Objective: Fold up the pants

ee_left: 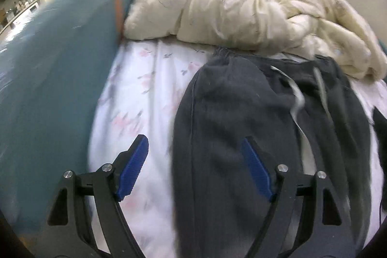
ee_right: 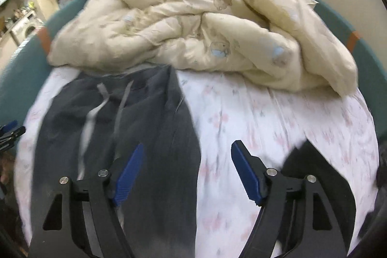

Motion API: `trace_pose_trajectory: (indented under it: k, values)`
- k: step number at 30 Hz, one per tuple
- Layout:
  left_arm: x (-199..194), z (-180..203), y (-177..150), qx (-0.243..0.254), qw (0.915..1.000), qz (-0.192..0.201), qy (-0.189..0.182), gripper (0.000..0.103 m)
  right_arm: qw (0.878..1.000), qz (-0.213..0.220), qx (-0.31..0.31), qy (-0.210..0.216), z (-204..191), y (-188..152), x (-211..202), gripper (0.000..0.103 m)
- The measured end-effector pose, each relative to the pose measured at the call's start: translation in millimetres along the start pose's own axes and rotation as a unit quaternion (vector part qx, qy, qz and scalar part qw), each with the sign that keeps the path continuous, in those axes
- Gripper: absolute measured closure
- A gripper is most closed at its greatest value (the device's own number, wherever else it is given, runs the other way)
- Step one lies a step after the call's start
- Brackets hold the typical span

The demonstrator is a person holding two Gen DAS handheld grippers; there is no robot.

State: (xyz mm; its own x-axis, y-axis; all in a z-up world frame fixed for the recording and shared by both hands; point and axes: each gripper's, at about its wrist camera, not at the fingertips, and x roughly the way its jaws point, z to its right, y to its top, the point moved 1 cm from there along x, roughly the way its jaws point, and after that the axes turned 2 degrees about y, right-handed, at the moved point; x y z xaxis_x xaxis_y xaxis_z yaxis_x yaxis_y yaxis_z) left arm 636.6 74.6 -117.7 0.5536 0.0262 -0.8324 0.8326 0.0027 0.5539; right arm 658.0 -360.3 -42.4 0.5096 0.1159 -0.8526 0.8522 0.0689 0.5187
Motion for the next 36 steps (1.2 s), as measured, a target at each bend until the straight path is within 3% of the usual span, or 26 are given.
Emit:
trace_pose_trajectory:
  k: [4,8,9,11,12,13,14,17,19,21,23,24,25,27,29,31,32,33,34,36]
  values:
    - [48.6,17.6,25.9,0.026,0.9995,0.011,0.012,0.026,1.0,-0.012,0.0,-0.024,-8.4,33.1,74.8,0.026]
    - [88.3,32.3,35.0,0.068,0.9954,0.0,0.067,0.026,0.999,-0.026,-0.006,-0.03,-21.4,56.6,133.8,0.026]
    - [98.7,32.8,34.5,0.065,0.9947,-0.014,0.078,0.026,0.998,-0.047,-0.003,-0.039,-21.3,57.8,152.8,0.043]
    - [110.9,32.4,29.9,0.058,0.9946,-0.031,0.08,0.026,0.995,-0.096,0.0,-0.037,-22.0,54.4,181.6,0.096]
    - [113.1,32.1,27.1,0.06,0.9945,-0.03,0.081,0.026,0.993,-0.095,-0.029,-0.064,-28.3,54.0,182.0,0.098]
    - [112.5,32.0,25.5,0.067,0.9941,-0.022,0.082,0.025,0.988,-0.067,-0.093,-0.106,-41.0,57.7,171.8,0.098]
    - [111.7,31.7,24.1,0.076,0.9932,-0.014,0.087,0.025,0.984,-0.041,-0.13,-0.117,-46.8,65.1,159.0,0.099]
    - [113.1,26.1,20.8,0.083,0.9926,-0.015,0.088,0.025,0.982,0.002,-0.128,-0.137,-29.4,94.2,127.8,0.099]
    - [112.7,23.3,18.8,0.075,0.9927,-0.015,0.093,0.025,0.972,0.016,-0.132,-0.195,-19.4,103.7,128.0,0.099]
    - [108.7,27.4,18.6,0.084,0.9901,-0.011,0.111,0.025,0.945,-0.003,-0.185,-0.27,-23.3,89.4,160.6,0.09]
    - [104.6,34.2,17.1,0.103,0.9862,-0.007,0.13,0.025,0.92,-0.095,-0.222,-0.308,-18.0,57.9,210.0,0.081]
    - [102.4,36.2,16.6,0.109,0.985,-0.004,0.134,0.025,0.917,-0.115,-0.222,-0.312,-14.0,47.5,219.7,0.076]
    - [100.1,37.0,16.5,0.113,0.9841,0.0,0.137,0.025,0.921,-0.112,-0.21,-0.308,-8.6,38.7,219.9,0.073]
    - [90.6,36.2,17.3,0.106,0.9857,0.015,0.13,0.025,0.937,-0.076,-0.175,-0.292,2.2,39.2,199.8,0.049]
    - [71.6,35.5,19.2,0.088,0.9884,0.047,0.115,0.025,0.959,-0.027,-0.124,-0.252,14.6,45.4,164.1,0.046]
    - [42.0,40.1,15.7,0.068,0.9918,0.089,0.063,0.026,0.989,0.029,-0.049,-0.136,24.0,41.9,116.7,0.046]
    - [28.0,49.7,8.3,0.073,0.993,0.09,0.019,0.026,0.999,0.036,-0.008,-0.017,24.2,31.3,94.4,0.046]
    - [22.1,56.0,2.7,0.077,0.9932,0.087,0.0,0.026,0.998,0.022,0.007,0.056,18.3,17.5,83.6,0.046]
    - [14.2,66.8,-8.4,0.085,0.993,0.081,-0.017,0.026,0.995,0.004,0.007,0.099,6.6,1.4,76.1,0.046]
    - [7.0,88.5,-37.8,0.091,0.9938,0.05,-0.04,0.026,0.988,-0.015,-0.025,0.15,-22.1,-37.0,65.9,0.046]
